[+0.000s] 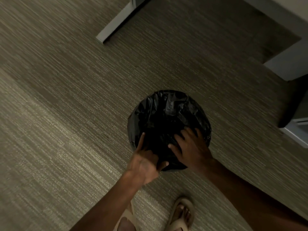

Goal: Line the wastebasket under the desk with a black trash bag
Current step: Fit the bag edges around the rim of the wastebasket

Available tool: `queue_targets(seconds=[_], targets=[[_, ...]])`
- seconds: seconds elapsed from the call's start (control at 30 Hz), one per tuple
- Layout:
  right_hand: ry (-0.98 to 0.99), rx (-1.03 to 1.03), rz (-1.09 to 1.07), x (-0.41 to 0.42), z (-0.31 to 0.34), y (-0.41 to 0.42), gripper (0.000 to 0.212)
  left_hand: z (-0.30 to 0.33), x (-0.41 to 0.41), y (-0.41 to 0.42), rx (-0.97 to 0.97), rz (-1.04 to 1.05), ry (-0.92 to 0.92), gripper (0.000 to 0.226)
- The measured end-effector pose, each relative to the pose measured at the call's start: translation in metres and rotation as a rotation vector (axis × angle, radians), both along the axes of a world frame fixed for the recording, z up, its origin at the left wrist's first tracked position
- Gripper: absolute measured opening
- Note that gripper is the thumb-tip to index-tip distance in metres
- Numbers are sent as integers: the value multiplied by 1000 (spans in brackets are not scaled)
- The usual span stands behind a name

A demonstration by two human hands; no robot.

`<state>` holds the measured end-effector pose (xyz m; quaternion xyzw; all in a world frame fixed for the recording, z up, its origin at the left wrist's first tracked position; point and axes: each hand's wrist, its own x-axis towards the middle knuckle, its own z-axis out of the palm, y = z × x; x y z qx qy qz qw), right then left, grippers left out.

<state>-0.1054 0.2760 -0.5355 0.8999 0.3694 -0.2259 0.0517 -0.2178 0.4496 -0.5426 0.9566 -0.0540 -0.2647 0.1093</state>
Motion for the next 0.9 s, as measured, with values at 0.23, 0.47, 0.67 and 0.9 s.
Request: queue_targets(seconds=[0.23,0.47,0.67,0.9], targets=[[351,88,-177,89,-6,72,46,-3,-14,-9,-141,68,-185,53],[306,327,-266,108,0,76,45,-14,-17,-7,-215,148,-217,48],[-207,620,-689,49,21,-5,28,15,0,19,-292,776,-427,42],[280,538,-1150,-14,2,-50,56,25,11,45,-599,1347,-208,39]])
